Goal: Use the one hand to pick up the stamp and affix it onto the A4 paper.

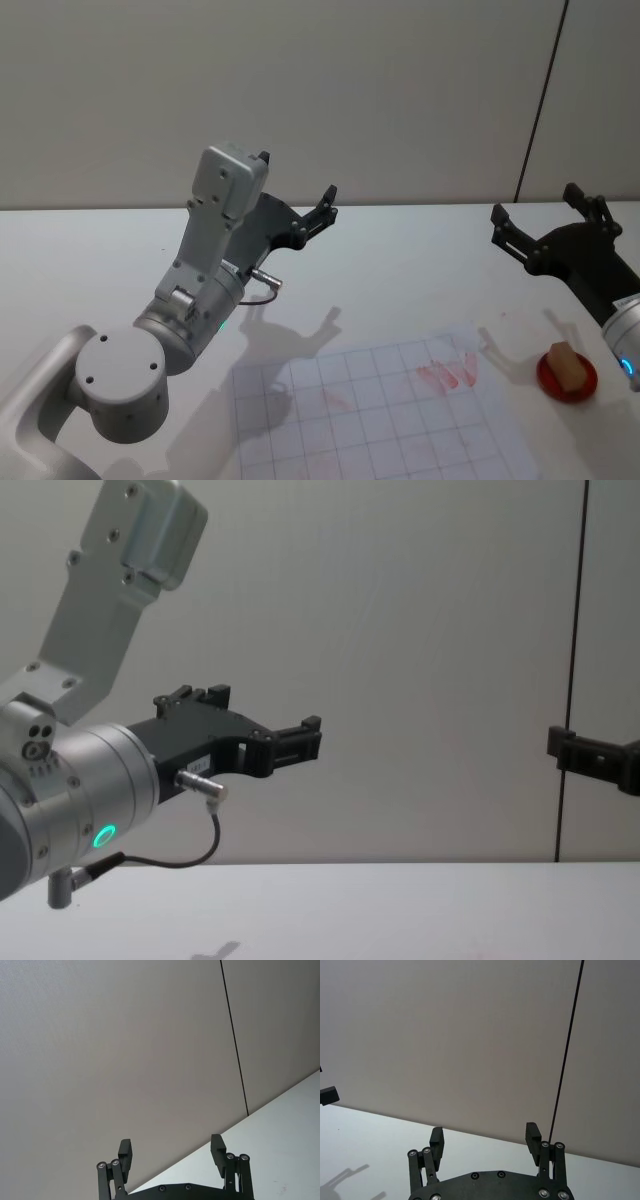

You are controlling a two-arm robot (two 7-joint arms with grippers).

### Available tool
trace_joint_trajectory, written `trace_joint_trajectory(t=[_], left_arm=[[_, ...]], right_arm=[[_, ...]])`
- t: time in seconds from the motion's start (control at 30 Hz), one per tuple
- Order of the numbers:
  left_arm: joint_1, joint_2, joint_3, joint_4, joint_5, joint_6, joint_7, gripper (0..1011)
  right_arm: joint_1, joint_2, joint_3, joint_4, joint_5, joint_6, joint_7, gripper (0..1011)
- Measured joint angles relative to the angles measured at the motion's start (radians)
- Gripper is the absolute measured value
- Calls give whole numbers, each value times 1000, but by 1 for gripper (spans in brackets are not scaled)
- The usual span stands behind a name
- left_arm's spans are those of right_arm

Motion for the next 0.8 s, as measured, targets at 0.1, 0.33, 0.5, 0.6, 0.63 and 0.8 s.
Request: trace_joint_trajectory(t=[0.1, 0.33, 0.5, 0.6, 0.63, 0.8], left_arm=[[0, 0, 0, 0, 0, 0, 0, 1001], [0, 0, 0, 0, 0, 0, 0, 1001], [0, 0, 0, 0, 0, 0, 0, 1001], [0, 0, 0, 0, 0, 0, 0, 1001], [0, 0, 0, 0, 0, 0, 0, 1001], [0, 0, 0, 0, 0, 0, 0, 1002]], right_arm=[[0, 0, 0, 0, 0, 0, 0, 1001], [0, 0, 0, 0, 0, 0, 0, 1001], [0, 0, 0, 0, 0, 0, 0, 1001], [0, 0, 0, 0, 0, 0, 0, 1001], [0, 0, 0, 0, 0, 0, 0, 1001], [0, 0, 0, 0, 0, 0, 0, 1001]])
